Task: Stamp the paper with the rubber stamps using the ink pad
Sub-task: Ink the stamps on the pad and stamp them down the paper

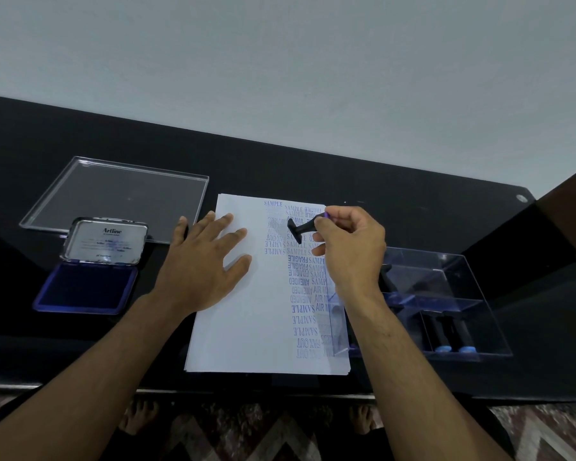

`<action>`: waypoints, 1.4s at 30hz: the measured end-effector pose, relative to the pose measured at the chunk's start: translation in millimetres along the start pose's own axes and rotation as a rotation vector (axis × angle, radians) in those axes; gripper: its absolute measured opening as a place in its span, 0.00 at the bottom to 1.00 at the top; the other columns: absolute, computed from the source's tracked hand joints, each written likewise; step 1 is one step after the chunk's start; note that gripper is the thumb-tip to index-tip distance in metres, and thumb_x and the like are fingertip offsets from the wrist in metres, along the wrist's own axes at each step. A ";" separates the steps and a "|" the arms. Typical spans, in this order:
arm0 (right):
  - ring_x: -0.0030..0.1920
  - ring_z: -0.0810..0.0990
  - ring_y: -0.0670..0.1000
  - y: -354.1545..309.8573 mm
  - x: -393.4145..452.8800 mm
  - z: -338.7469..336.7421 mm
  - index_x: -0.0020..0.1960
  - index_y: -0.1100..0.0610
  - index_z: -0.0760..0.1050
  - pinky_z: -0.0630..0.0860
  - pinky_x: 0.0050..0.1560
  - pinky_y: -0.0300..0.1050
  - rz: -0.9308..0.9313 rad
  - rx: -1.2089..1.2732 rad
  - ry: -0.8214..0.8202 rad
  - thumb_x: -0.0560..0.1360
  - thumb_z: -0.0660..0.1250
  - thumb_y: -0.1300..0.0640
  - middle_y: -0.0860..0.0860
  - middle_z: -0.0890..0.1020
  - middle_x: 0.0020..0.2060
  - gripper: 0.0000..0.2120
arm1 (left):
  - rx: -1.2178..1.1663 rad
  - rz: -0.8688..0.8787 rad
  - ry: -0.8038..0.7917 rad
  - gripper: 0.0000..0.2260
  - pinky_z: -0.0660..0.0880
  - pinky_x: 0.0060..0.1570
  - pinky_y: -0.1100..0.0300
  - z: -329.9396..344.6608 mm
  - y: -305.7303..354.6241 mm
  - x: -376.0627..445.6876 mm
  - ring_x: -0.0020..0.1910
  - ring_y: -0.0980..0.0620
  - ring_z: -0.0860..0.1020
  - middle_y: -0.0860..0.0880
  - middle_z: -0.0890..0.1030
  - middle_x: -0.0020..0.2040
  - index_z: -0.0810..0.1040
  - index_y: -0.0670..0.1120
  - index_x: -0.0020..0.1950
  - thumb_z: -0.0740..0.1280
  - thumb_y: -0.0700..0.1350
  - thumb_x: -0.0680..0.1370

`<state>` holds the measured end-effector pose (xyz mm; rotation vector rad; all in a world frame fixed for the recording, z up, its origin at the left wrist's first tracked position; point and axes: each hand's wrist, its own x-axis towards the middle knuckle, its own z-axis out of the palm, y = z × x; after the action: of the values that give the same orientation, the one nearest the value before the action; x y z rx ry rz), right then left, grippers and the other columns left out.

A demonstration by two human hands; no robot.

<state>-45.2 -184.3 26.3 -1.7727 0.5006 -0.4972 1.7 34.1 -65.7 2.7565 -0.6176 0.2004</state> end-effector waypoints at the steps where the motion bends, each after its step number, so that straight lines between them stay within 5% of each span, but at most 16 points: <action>1: 0.38 0.84 0.50 -0.4 -0.3 -0.2 0.50 0.55 0.81 0.80 0.31 0.40 -0.003 0.002 -0.001 0.74 0.72 0.62 0.50 0.84 0.40 0.06 | -0.004 -0.003 -0.009 0.31 0.50 0.77 0.36 -0.7 0.5 0.4 0.80 0.47 0.59 0.50 0.66 0.78 0.72 0.56 0.74 0.49 0.68 0.78; 7: 0.40 0.84 0.51 -5.3 -8.2 1.9 0.50 0.54 0.81 0.80 0.31 0.39 -0.020 0.000 -0.027 0.73 0.72 0.62 0.49 0.84 0.42 0.07 | -0.063 -0.012 0.000 0.32 0.48 0.78 0.38 -14.8 4.3 -0.4 0.80 0.46 0.57 0.49 0.64 0.79 0.70 0.53 0.76 0.50 0.68 0.77; 13: 0.42 0.84 0.52 -15.4 -27.0 20.6 0.48 0.51 0.81 0.83 0.34 0.49 -0.050 -0.018 -0.086 0.72 0.72 0.61 0.48 0.84 0.41 0.07 | -0.089 -0.035 0.052 0.31 0.49 0.79 0.40 -46.8 0.1 -23.8 0.80 0.46 0.57 0.47 0.65 0.79 0.70 0.52 0.76 0.55 0.66 0.78; 23: 0.40 0.84 0.48 -30.4 -84.5 91.2 0.53 0.49 0.81 0.84 0.41 0.51 -0.148 -0.101 -0.288 0.73 0.73 0.59 0.44 0.83 0.41 0.10 | -0.096 -0.188 0.150 0.29 0.54 0.78 0.44 -88.3 -65.5 -106.0 0.78 0.49 0.61 0.50 0.67 0.76 0.71 0.51 0.74 0.57 0.66 0.78; 32: 0.44 0.82 0.45 -44.1 -129.1 146.9 0.51 0.48 0.81 0.84 0.42 0.46 -0.228 -0.166 -0.469 0.73 0.74 0.58 0.45 0.82 0.45 0.08 | -0.091 -0.325 0.162 0.33 0.56 0.78 0.44 -94.3 -121.3 -160.2 0.78 0.47 0.61 0.48 0.67 0.77 0.70 0.50 0.76 0.57 0.67 0.76; 37: 0.43 0.80 0.41 -50.5 -146.0 161.1 0.54 0.50 0.81 0.79 0.44 0.31 -0.374 -0.268 -0.520 0.74 0.73 0.58 0.45 0.80 0.49 0.09 | -0.068 -0.357 0.148 0.34 0.57 0.77 0.43 -91.8 -141.3 -169.8 0.79 0.46 0.60 0.46 0.67 0.77 0.69 0.49 0.76 0.57 0.67 0.76; 42: 0.48 0.81 0.45 -52.1 -153.3 174.0 0.59 0.52 0.80 0.81 0.52 0.39 -0.494 -0.367 -0.565 0.75 0.72 0.56 0.46 0.79 0.54 0.12 | -0.043 -0.349 0.128 0.35 0.55 0.78 0.42 -87.3 -149.8 -173.4 0.80 0.47 0.57 0.46 0.66 0.78 0.69 0.48 0.76 0.54 0.68 0.76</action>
<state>-67.4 52.2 23.5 -2.2888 -0.2706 -0.2207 -94.6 259.5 -58.1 2.7274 -0.1020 0.2751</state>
